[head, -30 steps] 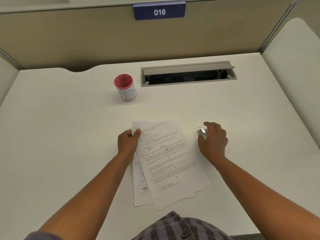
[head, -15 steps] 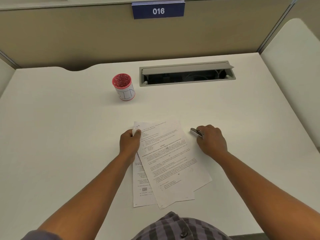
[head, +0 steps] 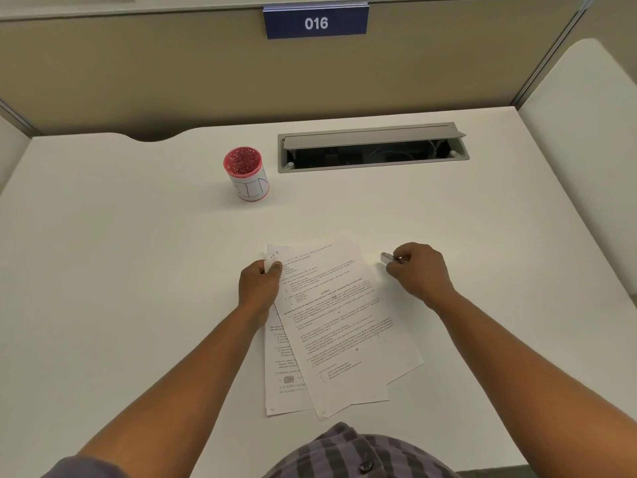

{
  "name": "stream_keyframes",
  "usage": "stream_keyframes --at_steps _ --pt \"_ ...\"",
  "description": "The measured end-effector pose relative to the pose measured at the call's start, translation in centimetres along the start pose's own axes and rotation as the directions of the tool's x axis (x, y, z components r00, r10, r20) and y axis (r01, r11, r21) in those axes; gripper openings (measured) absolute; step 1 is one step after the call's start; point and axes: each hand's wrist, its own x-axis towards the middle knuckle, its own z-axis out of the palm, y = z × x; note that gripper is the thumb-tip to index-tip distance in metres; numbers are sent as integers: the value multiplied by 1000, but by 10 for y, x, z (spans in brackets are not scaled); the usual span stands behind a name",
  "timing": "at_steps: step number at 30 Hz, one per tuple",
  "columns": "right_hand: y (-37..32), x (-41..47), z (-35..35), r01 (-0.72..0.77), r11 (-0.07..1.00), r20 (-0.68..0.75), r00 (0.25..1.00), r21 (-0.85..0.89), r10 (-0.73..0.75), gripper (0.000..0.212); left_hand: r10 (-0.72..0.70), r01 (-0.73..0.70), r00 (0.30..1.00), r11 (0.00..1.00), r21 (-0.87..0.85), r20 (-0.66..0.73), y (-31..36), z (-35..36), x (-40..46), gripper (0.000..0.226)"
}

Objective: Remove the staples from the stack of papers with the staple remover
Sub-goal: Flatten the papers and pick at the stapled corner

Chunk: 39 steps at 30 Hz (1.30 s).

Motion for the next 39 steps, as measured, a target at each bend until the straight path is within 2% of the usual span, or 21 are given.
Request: stream_keyframes --at_steps 1,2,4,5,7,9,10,17,21,24,26,28,30,33,36,39 --pt "-1 -1 -3 -90 974 36 996 206 84 14 1 -1 1000 1000 2 0 -1 0 0 18" --pt "-1 -1 -6 -198 900 96 980 388 174 16 1 -1 1000 1000 4 1 -1 0 0 18" --pt "1 0 -12 -405 698 226 913 591 338 12 4 -4 1000 1000 4 1 -1 0 0 19" --pt "2 -1 -14 -479 596 289 874 644 391 5 7 -7 1000 1000 5 1 -2 0 1 20" --pt "7 -1 -14 -551 428 393 826 717 404 10 9 -9 1000 1000 1 -3 -2 1 0 22" --pt "11 -2 -12 -566 337 455 816 752 356 16 8 -8 1000 1000 -9 -5 -2 2 0 22" --pt "13 -3 -11 -568 327 475 818 755 323 21 13 -13 1000 1000 -13 -9 -3 2 -1 22" --pt "15 -9 1 -547 409 518 834 730 191 21 58 -60 997 998 -34 -54 -6 7 -5 11" --pt "13 -9 4 -506 483 464 860 714 214 15 62 -64 996 998 -27 -68 -6 9 -5 9" --pt "19 -6 6 -347 712 287 935 611 209 3 61 -62 996 998 -11 -64 -7 9 -3 6" --pt "26 -3 9 -175 890 127 983 421 134 13 52 -52 997 999 -2 -64 -8 9 -2 10" --pt "30 -1 13 -39 978 18 999 206 36 20 45 -45 997 999 2 -62 -8 9 -1 12" --pt "34 3 19 67 996 -43 997 51 -65 25 33 -33 997 999 -6 -63 -8 9 0 15" --pt "40 6 29 124 988 -64 989 -90 -130 17 12 -14 998 1000 -21 -63 -7 9 3 26" --pt "41 4 34 85 978 -76 992 -192 -102 41 7 -10 997 999 -46 -72 -8 9 4 31" --pt "42 2 37 97 975 -116 986 -198 -122 48 2 -8 997 998 -64 -81 -11 8 6 28"
